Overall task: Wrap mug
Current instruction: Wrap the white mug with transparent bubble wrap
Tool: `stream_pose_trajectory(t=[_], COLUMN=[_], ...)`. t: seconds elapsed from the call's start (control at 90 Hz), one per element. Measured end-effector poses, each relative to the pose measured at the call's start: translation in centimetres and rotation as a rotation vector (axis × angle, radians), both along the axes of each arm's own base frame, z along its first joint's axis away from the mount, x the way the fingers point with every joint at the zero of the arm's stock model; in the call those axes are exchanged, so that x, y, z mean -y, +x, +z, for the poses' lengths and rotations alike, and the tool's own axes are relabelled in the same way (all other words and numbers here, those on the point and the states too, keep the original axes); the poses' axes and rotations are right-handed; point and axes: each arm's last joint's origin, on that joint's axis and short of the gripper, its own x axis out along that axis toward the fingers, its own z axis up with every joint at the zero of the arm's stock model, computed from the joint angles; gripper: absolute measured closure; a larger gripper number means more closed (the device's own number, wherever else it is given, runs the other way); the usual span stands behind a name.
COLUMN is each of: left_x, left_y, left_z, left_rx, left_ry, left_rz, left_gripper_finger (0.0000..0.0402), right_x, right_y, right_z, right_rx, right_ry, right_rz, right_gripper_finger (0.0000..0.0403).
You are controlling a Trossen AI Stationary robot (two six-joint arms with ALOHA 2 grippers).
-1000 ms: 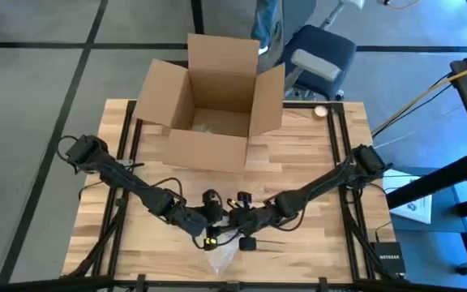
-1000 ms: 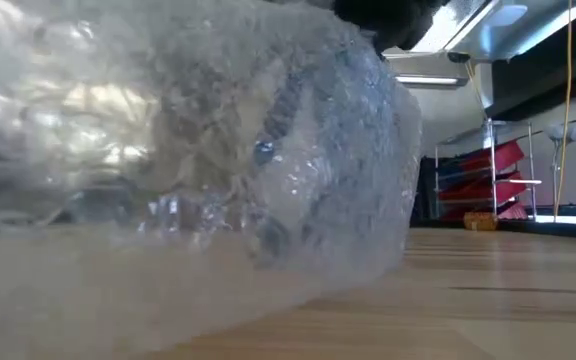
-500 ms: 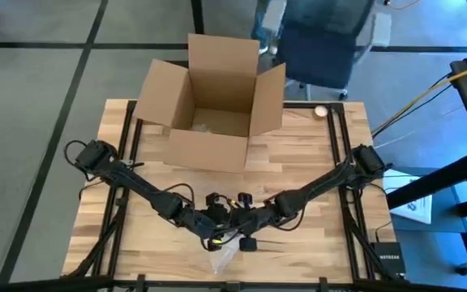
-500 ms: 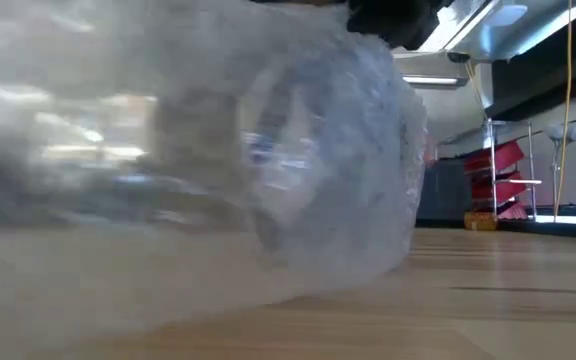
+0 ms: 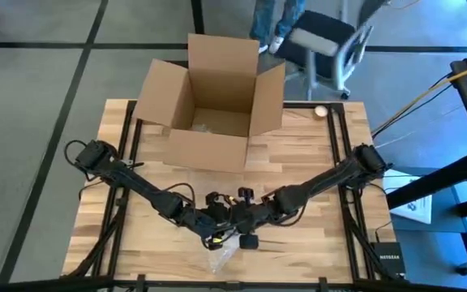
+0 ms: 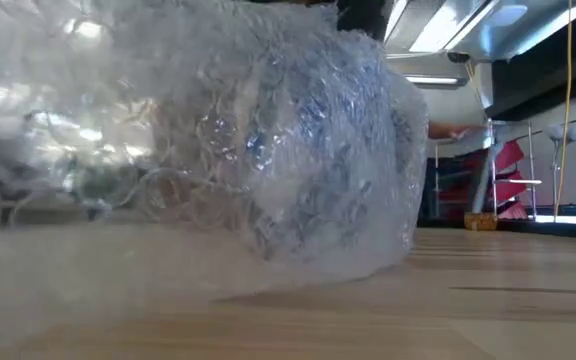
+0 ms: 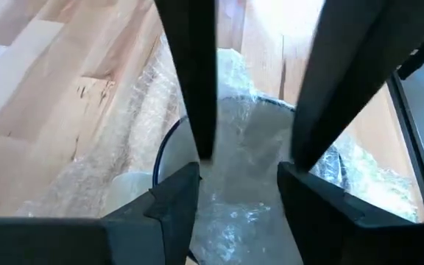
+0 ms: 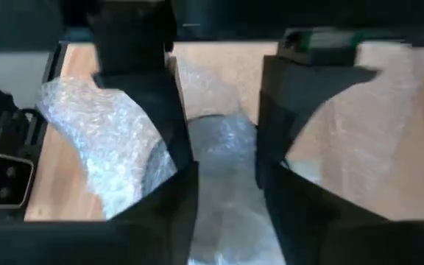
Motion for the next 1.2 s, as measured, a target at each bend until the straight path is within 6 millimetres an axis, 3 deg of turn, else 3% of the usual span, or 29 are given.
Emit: stream_pose_trajectory(t=[0.1,0.2,0.344,0.478,0.611,0.867,1.011,1.2], left_x=[0.0,-0.1,-0.2,-0.2,-0.2,-0.1,-0.1,-0.3], left_y=[0.0,0.0,0.1,0.1,0.1,0.2,0.2,0.4], left_z=[0.0,0.0,-0.1,-0.1,-0.1,0.0,0.0,0.1], left_rx=[-0.001,-0.001,-0.003,-0.003,0.0,0.016,0.016,0.026], left_ry=[0.0,0.0,0.0,0.003,0.007,0.006,0.007,0.018], left_rz=[0.0,0.003,0.006,0.004,-0.002,-0.011,-0.012,-0.019], left_gripper_finger=[0.0231,0.0231,0.0231,0.0231,0.0231,0.0231,0.0231,0.0231], right_x=[0.0,-0.4,-1.8,-1.8,-1.2,-0.3,-0.7,-0.7], right_y=[-0.2,-1.1,-4.8,-8.5,-10.5,-11.3,-10.3,-9.5], right_z=[2.3,3.3,3.8,2.9,0.0,-6.4,-5.8,-5.7], right_rx=[-0.025,-0.084,-0.096,-0.016,0.063,0.114,0.255,0.283], right_ry=[-0.011,-0.038,-0.158,-0.171,-0.139,-0.109,-0.084,-0.081], right_rz=[0.003,0.022,-0.022,-0.132,-0.19,-0.199,-0.134,-0.023], right_gripper_finger=[0.0217,0.0198,0.0197,0.0208,0.0216,0.0242,0.0297,0.0386])
